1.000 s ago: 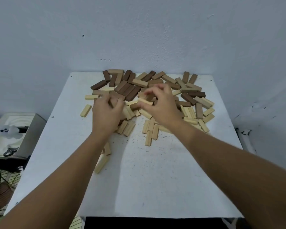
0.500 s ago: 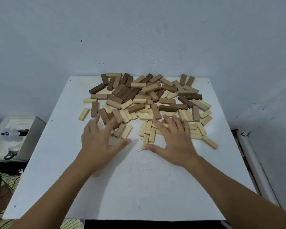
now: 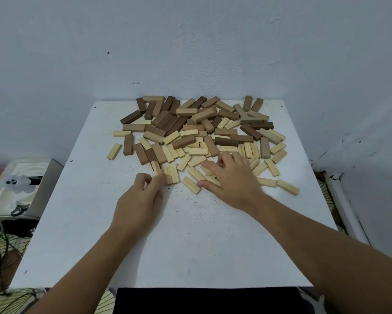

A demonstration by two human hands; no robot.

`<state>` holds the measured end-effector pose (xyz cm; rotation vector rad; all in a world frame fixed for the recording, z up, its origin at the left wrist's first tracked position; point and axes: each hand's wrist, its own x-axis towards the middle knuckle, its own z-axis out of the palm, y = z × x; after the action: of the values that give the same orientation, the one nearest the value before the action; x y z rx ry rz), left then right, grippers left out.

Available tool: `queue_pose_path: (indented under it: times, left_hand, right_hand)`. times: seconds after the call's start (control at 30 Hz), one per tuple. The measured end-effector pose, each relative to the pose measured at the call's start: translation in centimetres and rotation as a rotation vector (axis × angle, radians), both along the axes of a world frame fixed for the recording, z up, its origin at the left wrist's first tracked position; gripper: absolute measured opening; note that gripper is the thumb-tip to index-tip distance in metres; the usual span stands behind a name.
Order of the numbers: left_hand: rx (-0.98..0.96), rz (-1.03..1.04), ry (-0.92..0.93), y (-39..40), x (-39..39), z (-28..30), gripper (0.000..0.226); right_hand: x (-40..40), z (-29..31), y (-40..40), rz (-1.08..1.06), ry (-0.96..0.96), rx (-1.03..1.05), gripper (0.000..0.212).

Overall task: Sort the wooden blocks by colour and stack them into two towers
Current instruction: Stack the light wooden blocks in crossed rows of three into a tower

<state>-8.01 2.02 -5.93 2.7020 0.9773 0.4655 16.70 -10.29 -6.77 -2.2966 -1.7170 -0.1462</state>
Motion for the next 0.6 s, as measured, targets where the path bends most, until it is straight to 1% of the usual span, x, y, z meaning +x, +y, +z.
queue_pose_path:
  times: [0.07,0.13,0.23,0.27,0.3,0.37,0.4,0.47,0.5,0.57,0.6]
  left_hand:
    - [-0.118,0.076,-0.053,0.4,0.7,0.9,0.026]
    - [-0.221,0.104,-0.196,0.9,2.4,1.9,0.024]
    - [-0.257,0.111,-0.392,1.9,6.5,4.6,0.023]
    - [-0.277,0.120,-0.418,2.6,8.1,5.3,0.027]
    - [-0.323,0.119,-0.409,3.6,9.7,5.8,0.035]
    - [-0.462,0.095,-0.272,5.4,11.9,6.5,0.061]
    - [-0.468,0.087,-0.157,6.0,12.5,6.7,0.072]
    - [-0.358,0.067,0.070,6.0,12.1,6.5,0.082]
    - [-0.290,0.048,0.132,5.5,11.2,6.2,0.084]
    - [-0.202,-0.011,0.174,3.9,8.7,5.3,0.088]
    - [-0.192,-0.042,0.178,3.1,7.4,4.6,0.090]
  right_hand:
    - [0.0,0.4,0.3,0.025,-0.030,-0.024,0.063]
    - [0.1,0.5,0.6,0.022,-0.066,-0.047,0.063]
    - [0.1,0.3,0.7,0.025,-0.079,-0.056,0.062]
    - [0.1,0.2,0.7,0.025,-0.072,-0.055,0.061]
    - [0.0,0.2,0.6,0.021,-0.063,-0.048,0.060]
    - [-0.3,0.0,0.6,0.002,-0.032,-0.007,0.057]
    - [-0.4,-0.1,0.6,-0.013,-0.013,0.021,0.056]
    - [-0.7,-0.2,0.6,-0.041,0.007,0.059,0.054]
    - [-0.7,-0.3,0.6,-0.056,0.003,0.064,0.055]
    - [-0.7,-0.2,0.7,-0.074,-0.008,0.064,0.060]
    - [-0.6,-0.1,0.7,-0.069,-0.013,0.061,0.063]
